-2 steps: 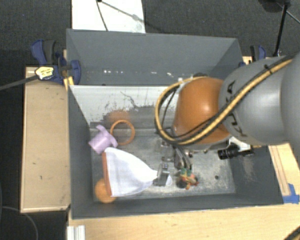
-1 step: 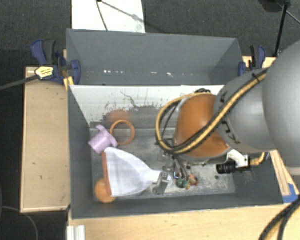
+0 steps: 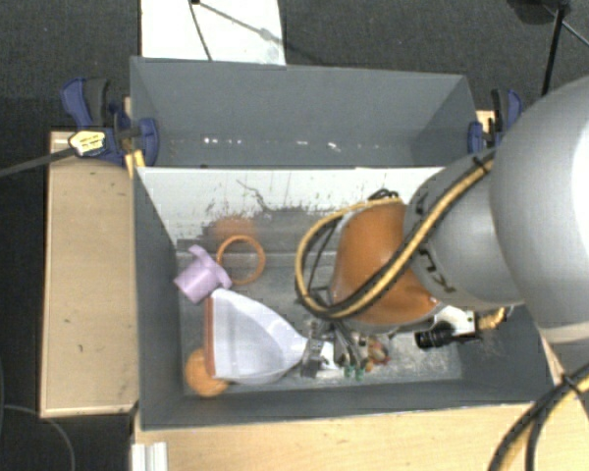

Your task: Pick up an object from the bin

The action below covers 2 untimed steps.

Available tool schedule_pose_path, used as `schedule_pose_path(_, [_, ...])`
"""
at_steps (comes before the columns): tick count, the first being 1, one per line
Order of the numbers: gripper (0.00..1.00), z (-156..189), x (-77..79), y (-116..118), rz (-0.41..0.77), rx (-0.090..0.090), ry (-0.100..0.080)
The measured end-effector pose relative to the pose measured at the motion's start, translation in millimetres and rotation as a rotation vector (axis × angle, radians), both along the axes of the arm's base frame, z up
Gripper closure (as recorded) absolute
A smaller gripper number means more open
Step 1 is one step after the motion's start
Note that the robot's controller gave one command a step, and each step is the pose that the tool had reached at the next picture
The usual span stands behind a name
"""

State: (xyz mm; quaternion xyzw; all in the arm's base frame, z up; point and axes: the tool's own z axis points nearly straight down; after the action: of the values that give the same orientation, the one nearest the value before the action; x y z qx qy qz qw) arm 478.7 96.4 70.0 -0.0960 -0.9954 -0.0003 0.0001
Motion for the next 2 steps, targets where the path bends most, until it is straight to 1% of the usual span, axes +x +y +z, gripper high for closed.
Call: schedule_pose_path(2, [1.00, 4.0, -0.8, -0.2, -0.001, -0.001, 0.002])
